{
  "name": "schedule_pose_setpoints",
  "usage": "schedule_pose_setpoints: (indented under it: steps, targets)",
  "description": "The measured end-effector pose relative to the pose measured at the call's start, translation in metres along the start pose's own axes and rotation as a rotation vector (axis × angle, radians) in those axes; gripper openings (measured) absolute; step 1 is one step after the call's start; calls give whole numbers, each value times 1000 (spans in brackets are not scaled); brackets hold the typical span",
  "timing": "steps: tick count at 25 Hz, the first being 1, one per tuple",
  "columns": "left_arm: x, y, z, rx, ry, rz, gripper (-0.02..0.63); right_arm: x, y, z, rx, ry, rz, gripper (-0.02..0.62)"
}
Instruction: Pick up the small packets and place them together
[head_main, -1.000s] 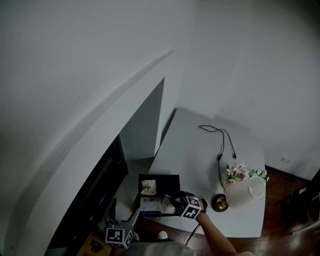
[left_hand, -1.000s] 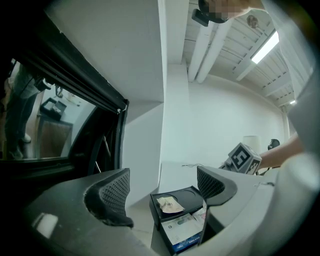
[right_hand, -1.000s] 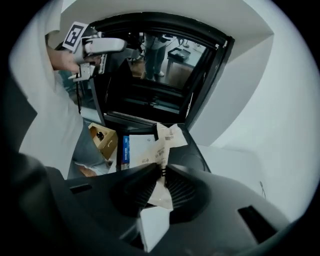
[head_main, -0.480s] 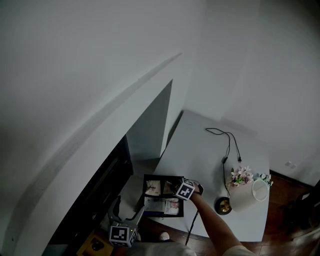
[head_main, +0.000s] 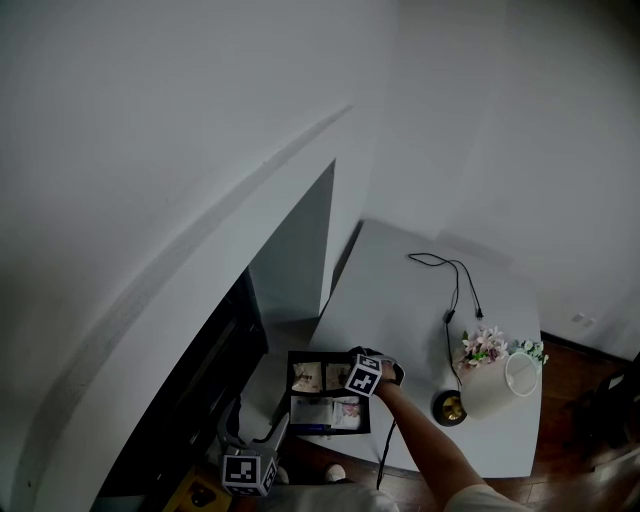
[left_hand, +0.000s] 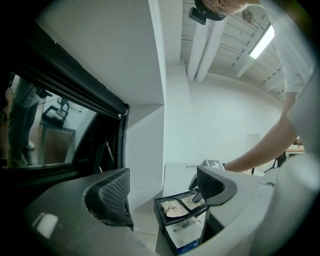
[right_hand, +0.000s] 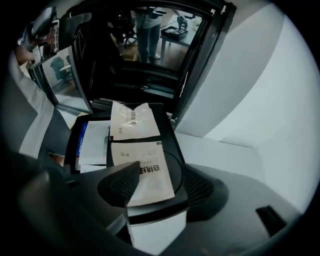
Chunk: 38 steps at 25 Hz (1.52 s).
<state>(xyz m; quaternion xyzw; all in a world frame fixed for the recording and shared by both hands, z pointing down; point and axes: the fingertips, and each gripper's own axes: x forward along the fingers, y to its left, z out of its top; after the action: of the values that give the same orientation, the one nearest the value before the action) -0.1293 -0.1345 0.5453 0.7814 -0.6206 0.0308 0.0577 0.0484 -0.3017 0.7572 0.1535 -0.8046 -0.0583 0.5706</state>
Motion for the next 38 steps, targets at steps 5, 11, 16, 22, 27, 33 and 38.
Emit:
schedule_pose_setpoints:
  steps: [5, 11, 16, 22, 27, 33, 38]
  targets:
    - [2, 1, 1, 3, -4, -5, 419, -45, -2, 21, 114, -189, -93, 368]
    - [11, 2, -4, -4, 11, -15, 419, -134, 7, 44, 449, -635, -228, 416]
    - [18, -1, -4, -14, 6, -27, 413, -214, 15, 32, 710, -976, -407, 356]
    - [24, -9, 0, 1, -9, -48, 408, -235, 39, 19, 730, -989, -536, 292]
    - [28, -14, 2, 5, -14, -64, 408, -237, 49, 26, 695, -971, -547, 291]
    - [28, -17, 0, -10, -20, -66, 405, -235, 53, 27, 678, -959, -536, 291]
    - [24, -17, 1, -21, -25, -68, 405, -234, 58, 28, 680, -946, -528, 291]
